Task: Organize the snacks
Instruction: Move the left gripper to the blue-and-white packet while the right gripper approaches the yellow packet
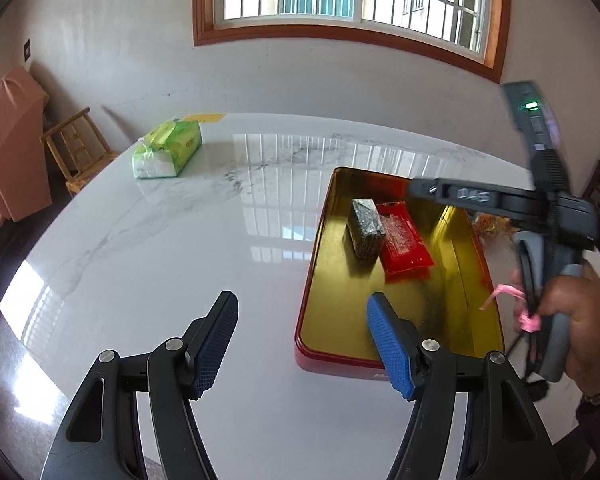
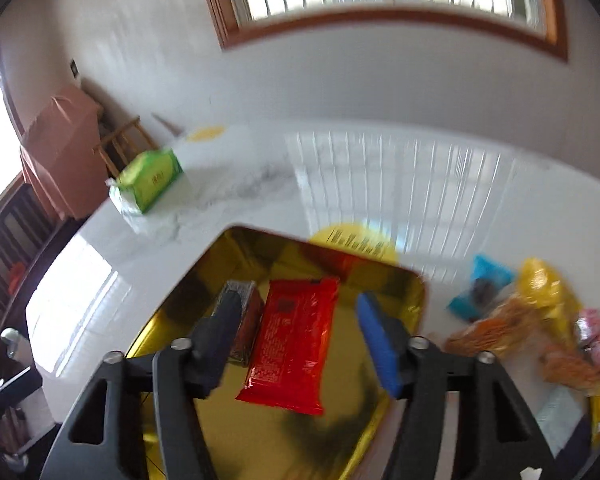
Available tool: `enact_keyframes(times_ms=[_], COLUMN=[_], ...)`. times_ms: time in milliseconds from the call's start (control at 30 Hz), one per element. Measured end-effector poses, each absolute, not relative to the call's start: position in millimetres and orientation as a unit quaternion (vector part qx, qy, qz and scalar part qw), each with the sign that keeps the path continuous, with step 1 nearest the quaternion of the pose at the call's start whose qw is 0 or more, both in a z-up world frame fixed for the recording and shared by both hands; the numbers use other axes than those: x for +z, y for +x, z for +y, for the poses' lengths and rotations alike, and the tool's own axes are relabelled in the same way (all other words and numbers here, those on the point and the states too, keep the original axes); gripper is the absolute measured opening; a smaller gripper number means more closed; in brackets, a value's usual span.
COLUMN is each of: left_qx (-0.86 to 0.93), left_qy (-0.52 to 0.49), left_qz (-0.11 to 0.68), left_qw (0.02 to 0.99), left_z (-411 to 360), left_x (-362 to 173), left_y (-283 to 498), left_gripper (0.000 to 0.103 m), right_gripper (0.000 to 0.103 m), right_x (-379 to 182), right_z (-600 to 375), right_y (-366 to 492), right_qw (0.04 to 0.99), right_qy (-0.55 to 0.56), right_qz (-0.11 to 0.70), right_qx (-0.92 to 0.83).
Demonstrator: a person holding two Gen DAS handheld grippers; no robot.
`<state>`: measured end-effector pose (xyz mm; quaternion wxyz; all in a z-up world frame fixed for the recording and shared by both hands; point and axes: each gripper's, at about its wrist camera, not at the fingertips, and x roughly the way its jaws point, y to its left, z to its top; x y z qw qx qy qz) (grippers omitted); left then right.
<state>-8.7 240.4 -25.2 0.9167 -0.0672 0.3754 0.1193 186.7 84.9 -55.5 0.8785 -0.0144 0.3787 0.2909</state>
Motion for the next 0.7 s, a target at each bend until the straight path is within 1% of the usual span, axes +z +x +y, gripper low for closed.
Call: enact_keyframes(times_ms=[100,133,267,533,567,600,700], left_qx=[0.115,0.114,0.098,0.054,0.042,0.027,-0.012], left_qy=[-0.056,-0.052,-0.046,-0.025,-0.03,-0.041,-0.067], left_qz=[0.374,0.372,0.372,0.369,0.369,0.37,0.379], left_qw=[0.919,0.92,0.922,0.928,0.928,0.928,0.923], left_z=[231.3,227.3,213.5,160.2,154.1,147.1,126.6], left_x=[-21.5,-19.7,-16.5,-10.7,-11.2,-12.3,-16.6], left_y=[-10.0,-10.5,-10.0,-0.5,0.9,2.7,10.6], left_gripper=[0.068,0.068,0.068,0.068,0.068,0.068,0.068], right_gripper=[0.061,0.063,0.069,0.075,0.079,0.081,0.083], right_x=[-42.8,-40.2,-38.1,-57.0,-59.8,-63.3,-72.7], right_z=[52.9,35.4,-30.1,-180.5,-197.7,-214.3,-255.2], right_y=[166.5,156.3,127.3,117.1,117.4,118.9,124.5], right_qw=[0.901,0.912,0.937,0.958,0.96,0.961,0.958], right_qy=[-0.013,-0.018,-0.032,-0.071,-0.072,-0.071,-0.043], right_qz=[0.333,0.315,0.279,0.273,0.268,0.267,0.281], right_qx=[0.276,0.264,0.209,0.049,0.029,0.01,-0.027])
